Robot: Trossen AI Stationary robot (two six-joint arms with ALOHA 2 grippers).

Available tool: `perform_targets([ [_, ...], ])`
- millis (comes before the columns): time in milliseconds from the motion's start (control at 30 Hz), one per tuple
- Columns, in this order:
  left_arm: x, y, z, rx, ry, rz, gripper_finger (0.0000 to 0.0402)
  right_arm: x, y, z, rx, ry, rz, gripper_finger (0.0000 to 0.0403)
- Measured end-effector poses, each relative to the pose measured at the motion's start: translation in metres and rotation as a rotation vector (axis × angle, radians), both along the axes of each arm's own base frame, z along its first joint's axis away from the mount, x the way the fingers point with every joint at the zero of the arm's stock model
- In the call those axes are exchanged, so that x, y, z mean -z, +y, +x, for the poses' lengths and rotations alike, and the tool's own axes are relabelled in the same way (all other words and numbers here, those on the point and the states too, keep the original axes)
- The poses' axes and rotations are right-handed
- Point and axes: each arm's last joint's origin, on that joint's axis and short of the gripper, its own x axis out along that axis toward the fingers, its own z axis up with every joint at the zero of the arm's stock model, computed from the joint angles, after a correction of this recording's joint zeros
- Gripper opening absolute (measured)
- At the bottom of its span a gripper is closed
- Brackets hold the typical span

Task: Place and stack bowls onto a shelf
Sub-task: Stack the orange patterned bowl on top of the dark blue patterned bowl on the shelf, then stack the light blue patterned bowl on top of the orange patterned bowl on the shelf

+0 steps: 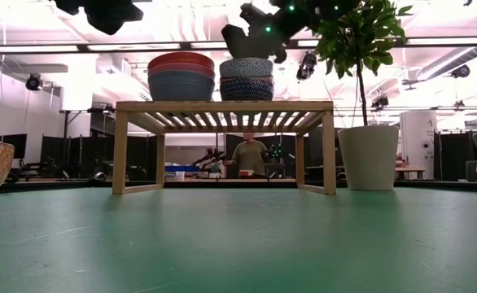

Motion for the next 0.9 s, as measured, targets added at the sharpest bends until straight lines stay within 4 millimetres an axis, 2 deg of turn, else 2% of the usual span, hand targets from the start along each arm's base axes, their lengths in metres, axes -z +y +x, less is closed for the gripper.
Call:
perform_targets([
  [133, 0.000, 0.000, 0.000, 0.000, 0.000, -0.001, 0.0130, -0.001, 0.005, -0.007, -0.007, -0.020, -0.008, 0.0009],
  [333, 0.000, 0.000, 0.000, -0.004, -0.001, -0.002, 0.0130, -0.032, 0.023, -0.023, -0.044, -0.088, -0.049, 0.0009],
  [567, -0.001, 0.001, 0.000, -0.068, -0.013, -0.045, 0.0130, -0.057, 0.073, -0.049, -0.192, -0.051, -0.022, 0.0009],
  [767, -0.001, 0.002, 0.002, -0.183, -0.009, -0.215, 0.0130, -0.049, 0.127, -0.076, -0.388, 0.025, 0.052, 0.0009],
  [900, 0.008, -0.001, 0.009, -0.245, 0.037, -0.332, 0.0128, -0.036, 0.154, -0.096, -0.468, 0.070, 0.103, 0.0009],
])
